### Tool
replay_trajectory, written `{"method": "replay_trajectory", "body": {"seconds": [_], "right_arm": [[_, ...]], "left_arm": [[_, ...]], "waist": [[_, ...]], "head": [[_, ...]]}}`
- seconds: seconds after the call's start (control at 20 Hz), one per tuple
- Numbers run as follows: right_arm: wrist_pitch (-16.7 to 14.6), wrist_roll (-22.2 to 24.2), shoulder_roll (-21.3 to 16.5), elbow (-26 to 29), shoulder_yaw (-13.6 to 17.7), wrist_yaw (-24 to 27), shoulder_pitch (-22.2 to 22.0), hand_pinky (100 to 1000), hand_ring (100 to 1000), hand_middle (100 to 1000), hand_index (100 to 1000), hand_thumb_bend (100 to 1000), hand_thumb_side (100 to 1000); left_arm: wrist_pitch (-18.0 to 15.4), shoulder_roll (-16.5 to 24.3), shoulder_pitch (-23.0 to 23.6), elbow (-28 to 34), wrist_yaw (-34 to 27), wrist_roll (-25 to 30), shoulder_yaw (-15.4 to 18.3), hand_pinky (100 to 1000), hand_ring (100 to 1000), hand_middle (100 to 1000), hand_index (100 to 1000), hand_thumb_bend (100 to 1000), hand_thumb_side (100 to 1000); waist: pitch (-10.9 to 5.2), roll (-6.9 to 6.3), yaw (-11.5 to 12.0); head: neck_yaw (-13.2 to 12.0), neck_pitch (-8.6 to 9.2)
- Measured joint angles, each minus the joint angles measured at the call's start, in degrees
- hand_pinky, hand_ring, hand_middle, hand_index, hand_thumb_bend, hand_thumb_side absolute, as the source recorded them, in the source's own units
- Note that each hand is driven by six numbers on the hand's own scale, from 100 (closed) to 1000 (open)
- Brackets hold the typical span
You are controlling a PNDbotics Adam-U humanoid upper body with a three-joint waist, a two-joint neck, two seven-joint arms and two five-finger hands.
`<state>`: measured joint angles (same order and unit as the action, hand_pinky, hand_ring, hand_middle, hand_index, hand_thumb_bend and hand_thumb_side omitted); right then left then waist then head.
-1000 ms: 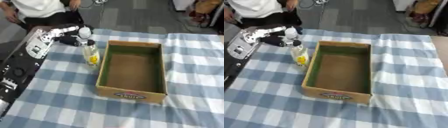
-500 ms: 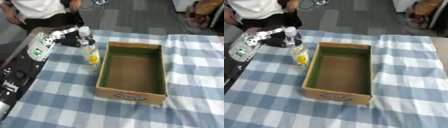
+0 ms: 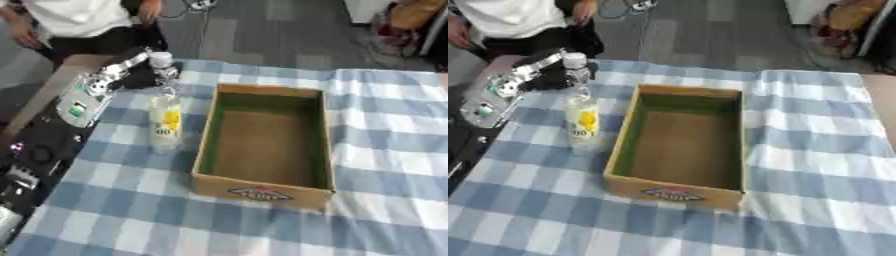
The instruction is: Pick up objects on the table and place them in the box.
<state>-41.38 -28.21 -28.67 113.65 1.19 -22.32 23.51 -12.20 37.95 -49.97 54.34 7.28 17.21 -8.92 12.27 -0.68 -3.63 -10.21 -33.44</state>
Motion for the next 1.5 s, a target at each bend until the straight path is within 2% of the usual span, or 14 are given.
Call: {"method": "replay_trajectory", "body": {"seconds": [0.1,0.15,0.2,0.25,0.3,0.35,0.55,0.75,0.85,1.0,1.05,1.1,1.25,1.5], "right_arm": [[0.0,0.0,0.0,0.0,0.0,0.0,0.0,154,296,243,370,100,908],[0.0,0.0,0.0,0.0,0.0,0.0,0.0,154,296,243,370,100,908],[0.0,0.0,0.0,0.0,0.0,0.0,0.0,154,296,243,369,100,908],[0.0,0.0,0.0,0.0,0.0,0.0,0.0,154,296,243,369,100,908],[0.0,0.0,0.0,0.0,0.0,0.0,0.0,154,297,243,369,100,907],[0.0,0.0,0.0,0.0,0.0,0.0,0.0,154,297,243,369,100,908],[-0.1,0.1,0.0,0.0,0.0,0.0,0.0,154,296,243,369,100,907],[-0.1,0.1,0.0,0.0,0.0,0.0,0.0,154,297,243,369,100,907],[-0.1,0.1,0.0,0.0,0.0,0.0,0.0,154,297,243,369,100,907],[-0.1,0.1,0.0,0.0,0.0,0.0,0.0,155,297,243,368,100,907],[-0.1,0.1,0.0,0.0,0.0,0.0,0.0,155,297,244,368,100,916],[-0.1,0.1,0.0,0.0,0.0,0.0,0.0,155,297,244,368,100,906],[-0.1,0.1,0.0,0.0,0.0,0.1,0.0,155,297,244,368,100,906],[-0.2,0.2,0.0,0.0,0.0,0.1,0.0,155,297,243,368,100,906]], "left_arm": [[0.3,0.0,0.0,-0.1,-1.0,-0.6,0.0,100,100,312,377,100,491],[0.3,0.0,0.1,-0.2,-1.6,-0.9,0.0,100,100,322,387,100,493],[0.4,-0.2,0.3,-0.3,-2.1,-1.2,0.1,100,100,211,291,100,484],[0.4,-0.4,0.4,-0.3,-2.7,-1.7,0.2,100,100,183,276,100,490],[0.2,-0.5,0.5,-0.3,-3.3,-2.3,0.2,100,100,100,244,100,518],[-0.1,-0.6,0.6,-0.3,-4.0,-3.2,0.2,100,100,100,230,100,553],[-2.4,-0.8,1.2,0.5,-6.1,-7.9,0.2,100,100,100,208,100,539],[-3.2,-0.8,1.5,4.3,-7.1,-12.4,0.5,100,100,100,199,100,591],[-2.0,-0.7,1.7,7.0,-8.7,-13.9,0.5,100,100,100,196,100,615],[1.6,-0.3,2.5,11.9,-13.0,-15.2,0.1,100,100,100,195,100,616],[3.0,0.0,2.7,13.5,-14.9,-15.3,-0.3,100,100,100,195,100,563],[4.6,0.4,2.9,15.2,-17.1,-15.3,-0.6,100,100,100,194,100,615],[8.5,1.6,3.4,19.9,-22.7,-15.3,-1.5,100,100,100,194,100,617],[12.8,2.7,3.5,27.0,-30.6,-15.2,-2.1,100,100,100,194,100,619]], "waist": [[0.00,0.00,0.0],[0.00,0.01,0.0],[0.00,0.01,0.0],[0.00,0.02,0.0],[0.00,0.03,0.0],[0.02,0.05,0.0],[0.16,0.10,0.0],[0.16,0.10,0.1],[0.16,0.10,0.1],[0.16,0.07,0.2],[0.16,0.05,0.2],[0.16,0.00,0.2],[0.15,-0.20,0.2],[0.13,-0.27,0.2]], "head": [[0.0,0.00],[0.0,0.00],[0.0,0.00],[0.0,0.00],[0.0,0.00],[0.0,0.00],[0.0,0.00],[-0.1,0.00],[-0.1,0.00],[-0.1,0.00],[-0.1,0.00],[-0.1,0.00],[-0.1,0.00],[-0.2,0.00]]}}
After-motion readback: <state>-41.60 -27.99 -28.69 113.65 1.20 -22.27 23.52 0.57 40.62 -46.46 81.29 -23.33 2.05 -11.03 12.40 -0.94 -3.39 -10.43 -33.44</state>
